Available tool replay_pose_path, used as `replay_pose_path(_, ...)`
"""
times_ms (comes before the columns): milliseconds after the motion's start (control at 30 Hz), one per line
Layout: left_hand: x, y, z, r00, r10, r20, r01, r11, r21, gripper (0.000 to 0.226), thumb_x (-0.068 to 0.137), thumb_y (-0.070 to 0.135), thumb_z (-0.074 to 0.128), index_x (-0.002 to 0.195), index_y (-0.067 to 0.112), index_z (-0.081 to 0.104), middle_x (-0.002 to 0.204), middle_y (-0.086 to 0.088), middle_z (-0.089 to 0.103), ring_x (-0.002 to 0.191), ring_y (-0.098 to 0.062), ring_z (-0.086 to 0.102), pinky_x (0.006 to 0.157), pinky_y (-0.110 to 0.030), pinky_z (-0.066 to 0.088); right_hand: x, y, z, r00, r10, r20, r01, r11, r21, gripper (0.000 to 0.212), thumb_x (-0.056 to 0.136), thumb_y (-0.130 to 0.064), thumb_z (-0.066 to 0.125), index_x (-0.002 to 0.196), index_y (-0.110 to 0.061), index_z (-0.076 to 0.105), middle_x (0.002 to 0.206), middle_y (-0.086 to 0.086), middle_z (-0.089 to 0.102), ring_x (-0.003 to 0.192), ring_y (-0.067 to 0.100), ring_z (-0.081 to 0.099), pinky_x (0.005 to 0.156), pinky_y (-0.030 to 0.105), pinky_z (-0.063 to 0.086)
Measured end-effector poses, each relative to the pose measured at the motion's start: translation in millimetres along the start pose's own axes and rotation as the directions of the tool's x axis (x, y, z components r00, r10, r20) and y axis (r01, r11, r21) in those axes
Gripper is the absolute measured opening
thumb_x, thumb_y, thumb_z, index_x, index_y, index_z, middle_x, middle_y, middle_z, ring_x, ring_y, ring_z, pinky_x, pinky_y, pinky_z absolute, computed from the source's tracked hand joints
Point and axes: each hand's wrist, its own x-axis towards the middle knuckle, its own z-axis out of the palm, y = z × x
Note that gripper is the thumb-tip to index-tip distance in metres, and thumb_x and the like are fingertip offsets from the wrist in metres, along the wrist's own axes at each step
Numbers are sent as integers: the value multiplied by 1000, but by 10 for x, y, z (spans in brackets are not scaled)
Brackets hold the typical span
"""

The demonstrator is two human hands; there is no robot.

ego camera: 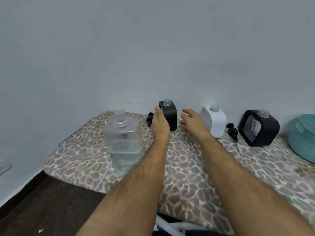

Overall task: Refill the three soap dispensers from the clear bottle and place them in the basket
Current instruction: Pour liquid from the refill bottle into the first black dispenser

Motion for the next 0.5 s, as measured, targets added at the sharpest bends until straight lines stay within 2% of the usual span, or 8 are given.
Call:
replay_pose_path(67,78,-69,48,1000,0,21,0,1000,2,70,97,66,20,136,20,54,128,-3,62,120,-20,57,100,-32,45,91,0,45,998,15,66,-19,998,53,40,103,-33,44,142,-27,49,138,-5,55,114,17,61,101,44,51)
replay_pose_path(167,119,-148,84,999,10,49,-10,1000,-2,68,98,63,20,136,18,55,124,-3,64,115,-17,59,97,-30,46,131,4,112,990,-13,143,-6,991,134,28,104,-30,41,124,-32,61,127,-5,66,113,17,64,100,44,53)
replay_pose_path(267,89,-170,91,996,39,78,-39,999,2,67,99,63,20,136,20,55,125,-1,64,116,-15,59,101,-31,46,98,13,137,990,-23,141,1,988,152,29,104,-23,41,116,-25,68,114,0,72,109,22,67,97,42,55)
replay_pose_path(367,-31,-113,88,994,50,102,-51,999,11,67,98,63,19,136,22,56,125,0,64,116,-15,60,101,-32,47,-6,4,97,992,-39,121,22,990,139,27,103,-22,44,108,-27,70,113,2,72,108,23,68,98,47,54)
replay_pose_path(433,-145,-76,83,991,60,118,-62,998,14,67,98,64,17,137,25,55,124,3,64,114,-11,59,96,-26,47,-115,-35,41,993,-43,114,26,989,146,26,104,-21,43,104,-28,68,114,6,71,110,28,66,99,49,53)
replay_pose_path(500,-312,-17,55,987,70,145,-73,997,15,65,98,63,16,137,27,54,117,10,64,105,-2,60,82,-12,46,-264,-91,-32,993,-53,106,37,988,149,26,105,-19,42,103,-27,66,116,9,70,113,32,65,100,49,52)
